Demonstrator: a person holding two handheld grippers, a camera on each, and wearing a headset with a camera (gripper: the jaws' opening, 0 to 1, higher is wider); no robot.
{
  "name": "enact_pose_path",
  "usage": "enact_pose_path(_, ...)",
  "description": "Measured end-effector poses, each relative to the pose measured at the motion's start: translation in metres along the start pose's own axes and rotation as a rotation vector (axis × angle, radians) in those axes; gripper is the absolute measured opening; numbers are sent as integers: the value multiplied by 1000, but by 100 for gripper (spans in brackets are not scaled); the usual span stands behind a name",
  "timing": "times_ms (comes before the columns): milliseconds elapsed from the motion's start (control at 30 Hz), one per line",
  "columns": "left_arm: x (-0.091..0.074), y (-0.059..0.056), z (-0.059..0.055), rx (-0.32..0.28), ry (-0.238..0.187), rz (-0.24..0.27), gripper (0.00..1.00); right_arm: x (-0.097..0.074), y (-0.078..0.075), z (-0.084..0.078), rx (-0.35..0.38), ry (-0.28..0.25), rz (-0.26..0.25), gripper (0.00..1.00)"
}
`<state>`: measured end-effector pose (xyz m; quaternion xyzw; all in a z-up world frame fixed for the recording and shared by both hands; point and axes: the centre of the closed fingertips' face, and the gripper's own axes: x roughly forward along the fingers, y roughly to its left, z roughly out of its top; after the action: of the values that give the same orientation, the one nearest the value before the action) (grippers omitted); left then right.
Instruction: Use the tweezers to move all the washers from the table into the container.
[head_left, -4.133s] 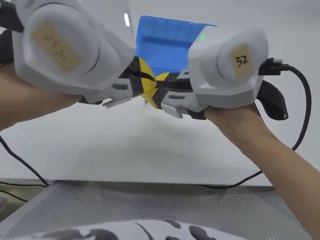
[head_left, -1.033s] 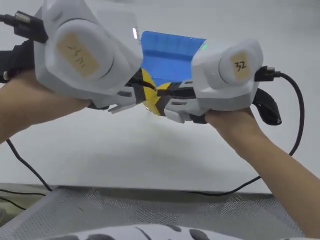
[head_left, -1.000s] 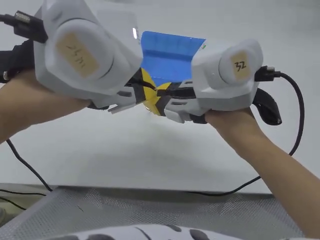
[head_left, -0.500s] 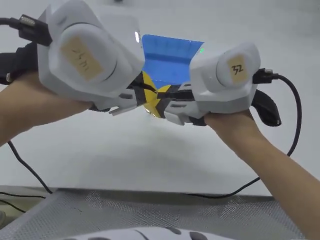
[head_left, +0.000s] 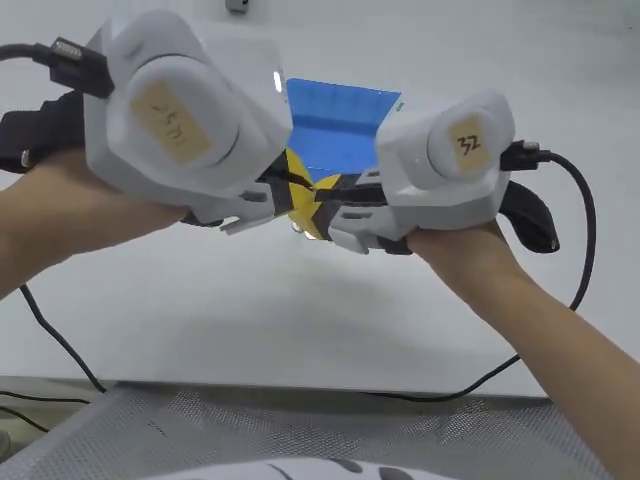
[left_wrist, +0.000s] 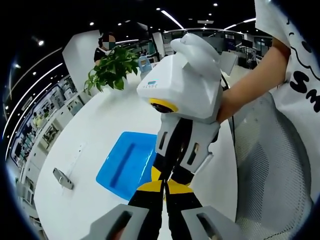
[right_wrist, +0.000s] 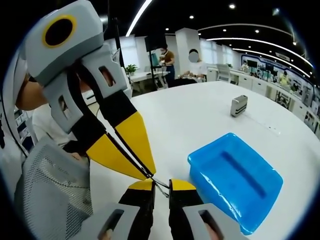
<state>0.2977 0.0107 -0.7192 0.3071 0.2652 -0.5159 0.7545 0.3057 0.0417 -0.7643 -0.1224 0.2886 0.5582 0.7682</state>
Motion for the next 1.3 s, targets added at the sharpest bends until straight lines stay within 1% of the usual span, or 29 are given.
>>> enact_pose_path(67,-1,0,0,-9,0,-3,0,0,0,1,13,3,7,7)
enact_pose_path(100,-2,0,1,-8,-2,-4,0,-1,1,2,6,10,7,6)
enact_pose_path(133,-2,0,2,-6,-3,-3,0,-2,2,3,-22,14,4,6)
enact_pose_path(167,-2,0,2,-5,-2,-4,0,-1,2,3,-27,16,4,6)
enact_pose_path(267,1,-1,-2,-10,7,-11,0,3,1,-2,-2,23,19,6)
enact_pose_path(300,1,-1,0,-12,-3,-9,0,2,0,-1,4,13,19,6)
enact_pose_path(367,0,1,-1,-32,-2,-10,0,1,0,-1,32,7,26,6)
enact_pose_path(400,0,2,-1,-30,-2,-8,0,1,0,-1,27,5,23,6)
enact_pose_path(700,4,5,3,-18,6,-5,0,-1,-3,-2,-78,28,-26,2)
enact_pose_path(900,5,3,5,-12,9,-7,0,-2,-3,-3,-91,34,-35,2)
enact_pose_path(1100,3,0,7,-6,11,-7,0,-5,0,-2,-113,35,-38,2)
enact_pose_path(1300,-4,-1,15,4,6,5,0,-11,2,5,-125,32,-37,1)
